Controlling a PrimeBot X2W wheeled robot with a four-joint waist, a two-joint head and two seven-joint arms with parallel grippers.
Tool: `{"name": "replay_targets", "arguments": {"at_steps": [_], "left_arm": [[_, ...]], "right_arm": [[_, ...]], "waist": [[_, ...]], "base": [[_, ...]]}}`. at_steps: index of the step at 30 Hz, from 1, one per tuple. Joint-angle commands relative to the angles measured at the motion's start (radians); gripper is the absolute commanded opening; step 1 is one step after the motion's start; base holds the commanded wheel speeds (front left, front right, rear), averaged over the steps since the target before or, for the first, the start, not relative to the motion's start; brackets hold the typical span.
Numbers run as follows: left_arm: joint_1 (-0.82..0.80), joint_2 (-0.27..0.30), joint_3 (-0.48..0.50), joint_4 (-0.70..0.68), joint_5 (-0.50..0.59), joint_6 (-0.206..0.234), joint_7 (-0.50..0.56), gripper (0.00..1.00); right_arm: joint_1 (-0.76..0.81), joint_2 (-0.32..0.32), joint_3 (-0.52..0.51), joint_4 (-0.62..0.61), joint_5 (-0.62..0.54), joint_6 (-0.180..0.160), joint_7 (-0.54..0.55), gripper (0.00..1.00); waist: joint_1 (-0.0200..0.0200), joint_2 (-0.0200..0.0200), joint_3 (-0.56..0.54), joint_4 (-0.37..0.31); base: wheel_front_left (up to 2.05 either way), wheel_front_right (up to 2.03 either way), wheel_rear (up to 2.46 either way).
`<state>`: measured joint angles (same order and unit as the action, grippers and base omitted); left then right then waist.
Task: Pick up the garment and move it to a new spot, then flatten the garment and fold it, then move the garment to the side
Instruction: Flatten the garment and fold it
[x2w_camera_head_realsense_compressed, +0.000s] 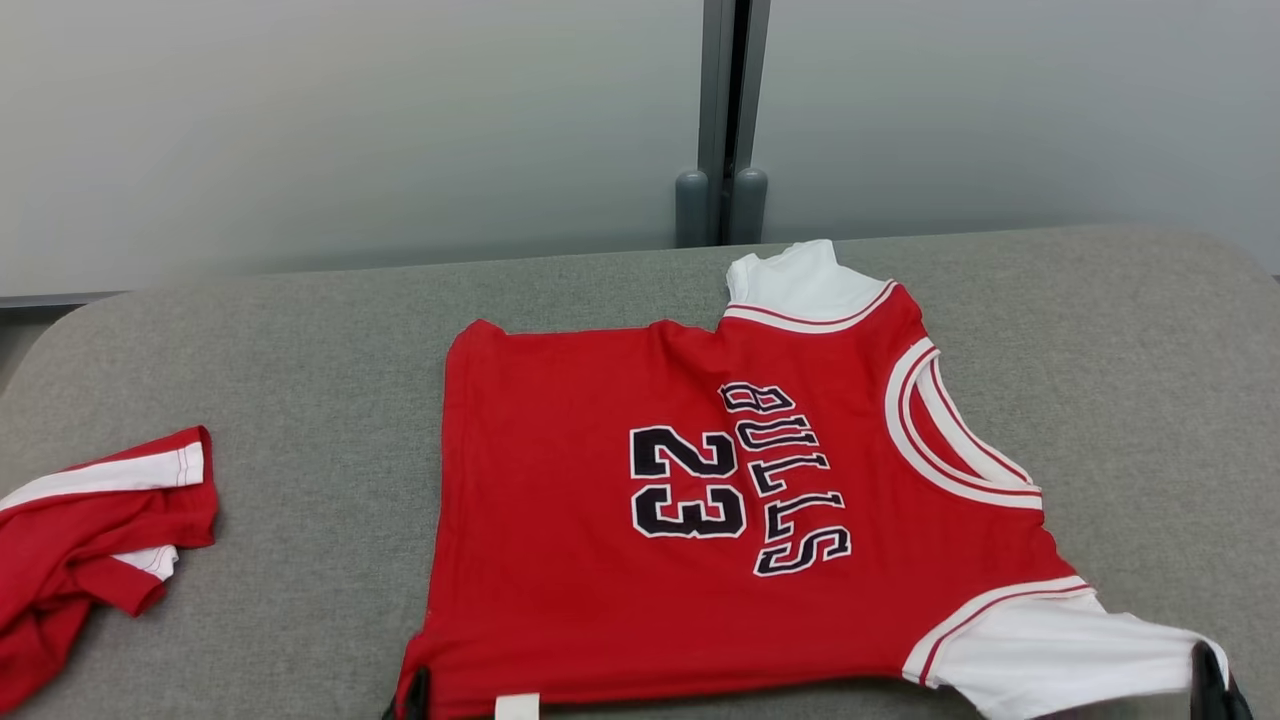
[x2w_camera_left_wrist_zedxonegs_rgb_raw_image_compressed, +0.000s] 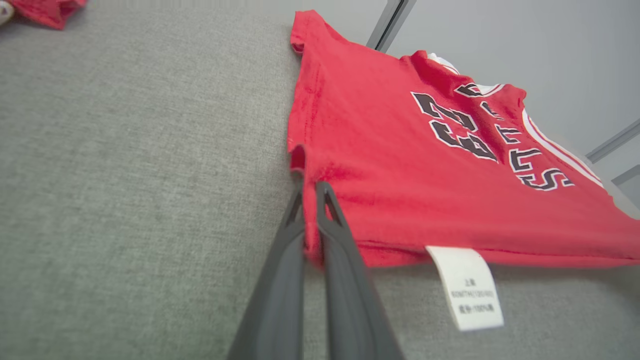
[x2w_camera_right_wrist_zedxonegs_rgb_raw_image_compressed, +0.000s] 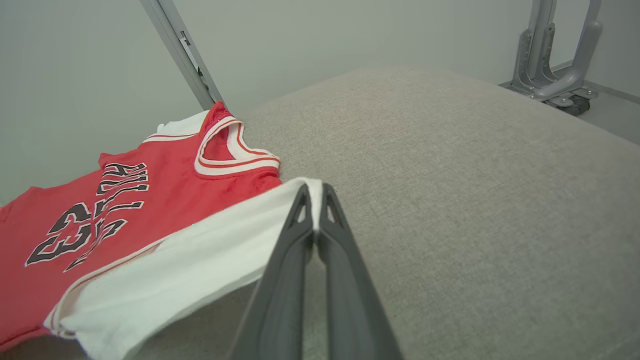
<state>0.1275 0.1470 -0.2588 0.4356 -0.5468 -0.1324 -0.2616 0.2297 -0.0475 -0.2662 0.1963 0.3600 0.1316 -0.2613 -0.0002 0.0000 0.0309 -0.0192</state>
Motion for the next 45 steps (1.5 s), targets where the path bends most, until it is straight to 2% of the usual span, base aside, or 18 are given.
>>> {"name": "replay_targets", "arguments": {"at_steps": [1,5,11,21,29,30,31,34,38,45], "left_arm": [[-0.026,-0.001,0.009,-0.014,0.004,0.003,-0.005,0.0],[-0.082,-0.004,0.009,-0.044,0.007,0.003,-0.004,0.0],[-0.214,0.003,0.001,-0.011,-0.02,0.003,-0.004,0.0],[-0.43,0.035,-0.039,0.078,-0.048,0.003,-0.004,0.0],[-0.507,0.057,-0.075,0.121,-0.068,0.003,-0.004,0.0],[-0.511,0.058,-0.077,0.131,-0.071,0.003,-0.004,0.56],[-0.513,0.057,-0.081,0.14,-0.071,0.003,-0.004,1.0],[-0.495,0.057,-0.048,0.144,-0.052,0.003,-0.004,1.0],[-0.433,0.05,0.038,0.095,0.031,0.003,-0.004,1.0],[-0.27,-0.003,0.153,0.015,0.174,0.003,-0.004,1.0]], "right_arm": [[-0.024,-0.007,-0.005,-0.01,0.016,-0.002,-0.005,0.0],[-0.105,-0.006,0.023,-0.019,0.015,-0.001,-0.005,0.0],[-0.303,-0.006,0.053,0.053,-0.046,-0.001,-0.004,0.0],[-0.629,-0.006,0.045,0.248,-0.173,-0.001,-0.004,0.0],[-0.753,-0.006,-0.02,0.333,-0.268,-0.001,-0.004,0.0],[-0.757,-0.006,-0.025,0.332,-0.276,-0.001,-0.004,0.51],[-0.758,-0.006,-0.021,0.331,-0.289,-0.001,-0.004,1.0],[-0.737,-0.006,-0.018,0.31,-0.3,-0.001,-0.004,1.0],[-0.66,-0.005,-0.012,0.234,-0.351,-0.001,-0.004,1.0],[-0.481,-0.005,0.068,0.187,-0.31,-0.001,-0.004,1.0]], "waist": [[0.0002,0.0,0.003,0.001],[0.0002,0.0,0.036,0.001],[0.0002,0.0,0.118,0.013],[0.0002,0.0,0.242,0.028],[0.0002,0.0,0.27,0.032],[0.0002,0.0,0.269,0.031],[0.0002,0.0,0.266,0.03],[0.0002,0.0,0.25,0.026],[0.0002,0.0,0.218,0.017],[0.0002,0.0,0.144,0.008]], "base": [[0.0,0.0,0.0],[0.0,0.0,0.0],[0.0,0.0,0.0],[0.0,0.0,0.0],[0.0,0.0,0.0],[0.0,0.0,0.0],[0.0,0.0,0.0],[0.0,0.0,0.0],[0.0,0.0,0.0],[0.0,0.0,0.0]]}}
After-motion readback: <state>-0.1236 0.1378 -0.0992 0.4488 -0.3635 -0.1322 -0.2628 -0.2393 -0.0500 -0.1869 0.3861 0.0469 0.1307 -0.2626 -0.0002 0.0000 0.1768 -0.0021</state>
